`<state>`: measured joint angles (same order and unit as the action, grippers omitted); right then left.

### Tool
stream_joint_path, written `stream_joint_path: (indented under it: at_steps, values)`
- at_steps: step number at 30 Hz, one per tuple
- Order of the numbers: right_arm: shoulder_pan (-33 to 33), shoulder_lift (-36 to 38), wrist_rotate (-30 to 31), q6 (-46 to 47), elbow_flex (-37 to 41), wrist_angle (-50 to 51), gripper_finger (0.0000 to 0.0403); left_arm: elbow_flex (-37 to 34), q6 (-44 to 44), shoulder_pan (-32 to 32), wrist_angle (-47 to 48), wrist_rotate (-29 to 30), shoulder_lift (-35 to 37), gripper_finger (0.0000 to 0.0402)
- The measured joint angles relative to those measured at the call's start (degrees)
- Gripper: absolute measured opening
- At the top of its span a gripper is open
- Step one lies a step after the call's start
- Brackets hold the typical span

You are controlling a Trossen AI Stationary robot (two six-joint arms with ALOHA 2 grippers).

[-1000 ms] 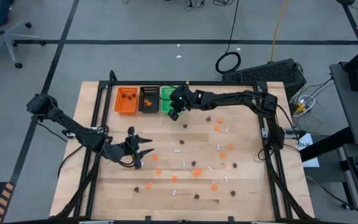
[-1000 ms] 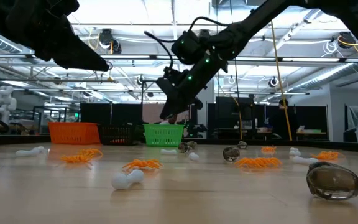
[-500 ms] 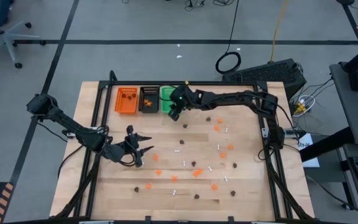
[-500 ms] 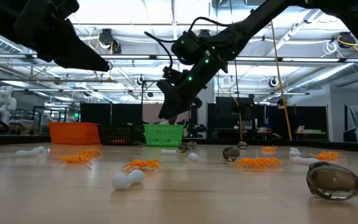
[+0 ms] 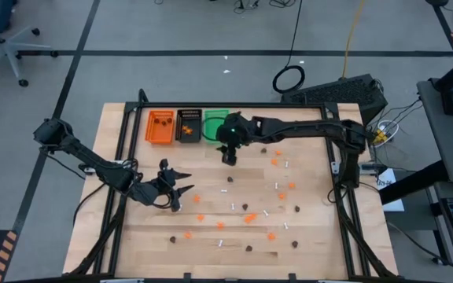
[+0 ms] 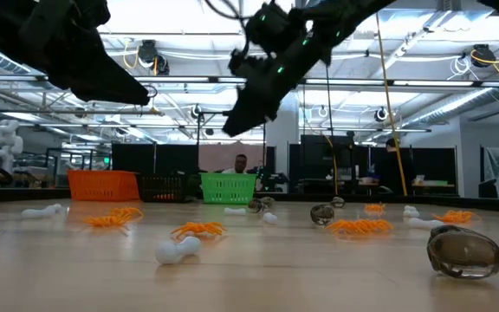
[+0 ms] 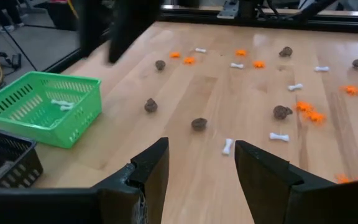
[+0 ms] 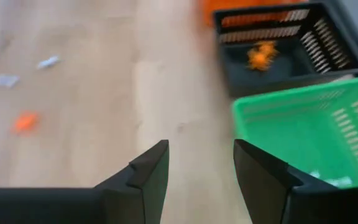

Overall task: Sort Halloween decoration
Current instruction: Put the white bone toy into the green bin

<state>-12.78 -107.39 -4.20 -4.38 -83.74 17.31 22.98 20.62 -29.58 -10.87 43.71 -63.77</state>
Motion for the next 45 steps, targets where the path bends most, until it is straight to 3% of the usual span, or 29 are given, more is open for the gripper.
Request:
stream_joint_path:
  at_steps: [5,10,20,25,28,32,35,45]
  values:
    - [4.5,5.4,-0.6,-2.5,2.6,4.3,0.0166,0.0,0.0,0.1,-0.1,1.6,0.0,0.0182]
    - [8.8,12.0,-0.3,-2.5,13.7,-1.8,0.0167,0.0,0.2,0.9,-0.1,1.8,0.0,0.0182]
    - [18.0,23.4,4.1,1.8,41.1,-29.4,0.0167,0.0,1.5,5.5,-0.1,0.8,0.0,0.0182]
    - [22.2,23.4,4.4,2.8,51.0,-47.7,0.0167,0.0,1.6,7.7,-0.2,-6.3,-1.3,0.0182]
    - [24.1,23.2,6.9,2.8,53.9,-53.8,0.0167,0.0,1.8,7.8,-0.3,-9.5,-3.0,0.0182]
    - [25.4,23.2,11.5,2.3,54.2,-53.9,0.0167,0.0,4.5,7.7,-0.4,-13.9,-5.9,0.0182]
    - [25.7,23.2,11.8,2.2,54.2,-53.9,0.0167,0.0,6.8,7.2,-0.1,-16.9,-8.3,0.0182]
    - [25.7,22.1,11.7,4.2,54.2,-53.9,0.0167,0.1,9.0,1.2,0.2,-17.7,-12.0,0.0182]
